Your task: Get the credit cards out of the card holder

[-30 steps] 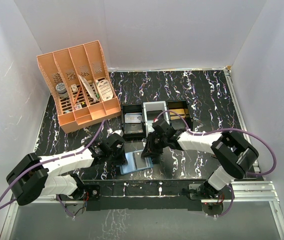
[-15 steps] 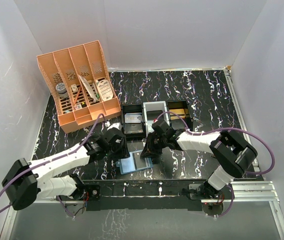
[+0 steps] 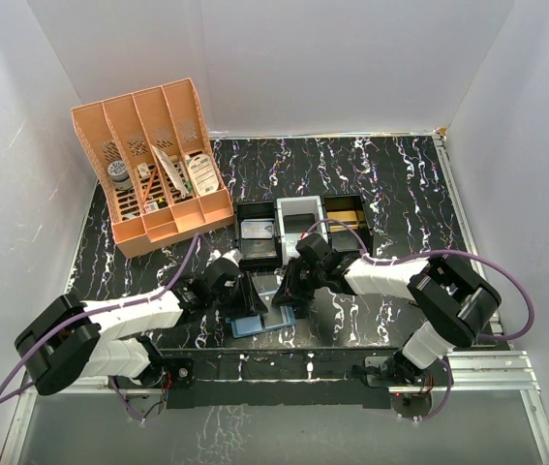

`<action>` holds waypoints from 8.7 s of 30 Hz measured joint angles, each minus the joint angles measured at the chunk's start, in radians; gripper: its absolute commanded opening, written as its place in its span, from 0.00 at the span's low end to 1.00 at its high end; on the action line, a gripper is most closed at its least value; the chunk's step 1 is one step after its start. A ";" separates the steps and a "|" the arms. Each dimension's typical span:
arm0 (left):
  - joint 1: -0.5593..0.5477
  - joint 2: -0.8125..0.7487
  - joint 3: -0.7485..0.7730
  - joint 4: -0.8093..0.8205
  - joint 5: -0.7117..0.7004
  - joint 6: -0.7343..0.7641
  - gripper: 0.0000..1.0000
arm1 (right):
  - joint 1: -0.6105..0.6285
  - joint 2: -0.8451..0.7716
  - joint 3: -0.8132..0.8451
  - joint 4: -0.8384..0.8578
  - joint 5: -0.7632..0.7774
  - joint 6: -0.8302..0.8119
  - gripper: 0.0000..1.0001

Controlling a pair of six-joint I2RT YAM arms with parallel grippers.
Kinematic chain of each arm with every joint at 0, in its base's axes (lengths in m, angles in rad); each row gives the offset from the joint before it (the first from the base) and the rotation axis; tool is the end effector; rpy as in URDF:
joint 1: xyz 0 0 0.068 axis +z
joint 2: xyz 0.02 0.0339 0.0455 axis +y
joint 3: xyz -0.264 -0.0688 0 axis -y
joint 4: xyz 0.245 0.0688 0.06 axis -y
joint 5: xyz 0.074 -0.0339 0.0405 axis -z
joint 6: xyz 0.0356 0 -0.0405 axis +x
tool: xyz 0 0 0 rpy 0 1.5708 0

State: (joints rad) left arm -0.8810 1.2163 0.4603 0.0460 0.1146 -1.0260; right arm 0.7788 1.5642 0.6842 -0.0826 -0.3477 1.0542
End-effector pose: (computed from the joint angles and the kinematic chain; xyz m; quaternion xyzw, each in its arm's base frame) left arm 0.1437 -0.1806 0.1654 -0.0419 0.9067 -0.3698 0.1987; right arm 0.1922 0.2067 0.1387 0.0777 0.9379 0.3345 0.0485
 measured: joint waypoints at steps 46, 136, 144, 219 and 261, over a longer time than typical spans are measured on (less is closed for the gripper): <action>0.120 0.187 -0.358 0.780 0.177 -0.340 0.00 | -0.018 0.015 -0.105 0.226 -0.071 0.066 0.15; 0.179 -0.053 -0.316 0.454 0.142 -0.186 0.06 | -0.039 -0.016 -0.039 0.051 -0.046 -0.023 0.17; 0.179 -0.050 -0.316 0.450 0.143 -0.183 0.12 | -0.018 -0.018 0.006 0.045 -0.072 -0.028 0.17; 0.206 -0.449 0.010 0.070 0.166 0.138 0.00 | -0.018 -0.766 -0.288 0.338 0.289 -0.169 0.97; 0.206 -0.351 -0.022 0.478 0.450 -0.042 0.18 | -0.134 -0.470 -0.256 0.862 -0.292 0.153 0.00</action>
State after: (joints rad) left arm -0.6750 0.8658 0.4381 0.5236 0.5644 -1.0679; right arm 0.6445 1.0946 0.4278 0.7792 -0.6395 1.2076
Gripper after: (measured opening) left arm 0.141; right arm 0.010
